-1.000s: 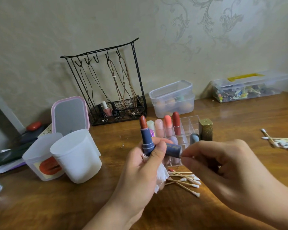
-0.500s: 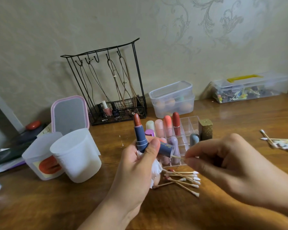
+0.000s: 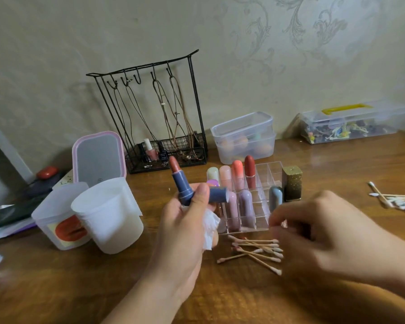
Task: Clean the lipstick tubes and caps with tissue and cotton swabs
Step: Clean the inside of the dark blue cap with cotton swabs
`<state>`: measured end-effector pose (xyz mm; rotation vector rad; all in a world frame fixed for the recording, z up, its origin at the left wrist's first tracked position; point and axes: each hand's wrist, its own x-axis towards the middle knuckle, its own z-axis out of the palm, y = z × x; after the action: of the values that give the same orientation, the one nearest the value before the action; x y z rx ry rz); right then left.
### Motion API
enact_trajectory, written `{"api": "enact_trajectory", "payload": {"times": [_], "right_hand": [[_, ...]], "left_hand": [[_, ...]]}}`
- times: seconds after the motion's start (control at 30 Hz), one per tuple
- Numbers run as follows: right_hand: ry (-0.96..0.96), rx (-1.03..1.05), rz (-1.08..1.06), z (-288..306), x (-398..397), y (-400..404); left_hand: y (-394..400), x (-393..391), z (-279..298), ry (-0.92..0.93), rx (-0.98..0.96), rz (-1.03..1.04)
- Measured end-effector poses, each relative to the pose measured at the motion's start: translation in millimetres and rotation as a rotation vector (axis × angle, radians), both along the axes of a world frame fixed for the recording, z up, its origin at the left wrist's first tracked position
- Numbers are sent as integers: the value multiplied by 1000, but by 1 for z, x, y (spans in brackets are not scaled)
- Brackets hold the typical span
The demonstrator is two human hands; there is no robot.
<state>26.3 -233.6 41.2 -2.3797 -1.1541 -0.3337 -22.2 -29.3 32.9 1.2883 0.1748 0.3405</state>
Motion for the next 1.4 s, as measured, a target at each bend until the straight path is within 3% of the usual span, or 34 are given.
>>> {"api": "enact_trajectory", "payload": {"times": [0.17,0.23,0.27,0.33,0.4,0.6,0.73,0.8,0.97,1.17,1.4], "right_hand": [[-243,-328,-132,-19,1,15],[-363,-176,-202,-12,-6,15],[-334,-58,-207,-9,-12,16],[-31,182,-107,-2,-30,26],[254,278,-21,-6,-38,35],[576,559,168,-17,-32,42],[761,758,194,-15,-29,41],[809,808,163,-17,-27,42],[647,708,71,-21,-29,43],[362,634,-7,-25,-28,43],[278,692,41,-23,-35,45]], "left_hand": [[-9,-2,-1,-12,-152,-56],[-15,-4,-2,-15,-207,-44],[-18,-5,-2,-17,-215,-28],[-24,-6,-1,-44,-232,-5],[-31,-9,1,-67,-245,18],[-28,-6,-5,-64,-243,88],[-21,-1,-7,-64,-283,139],[-24,-1,-8,-55,-194,175],[-32,-4,-9,-124,58,246],[-31,-4,-14,-137,-32,203],[-34,-2,-14,-211,71,336]]}}
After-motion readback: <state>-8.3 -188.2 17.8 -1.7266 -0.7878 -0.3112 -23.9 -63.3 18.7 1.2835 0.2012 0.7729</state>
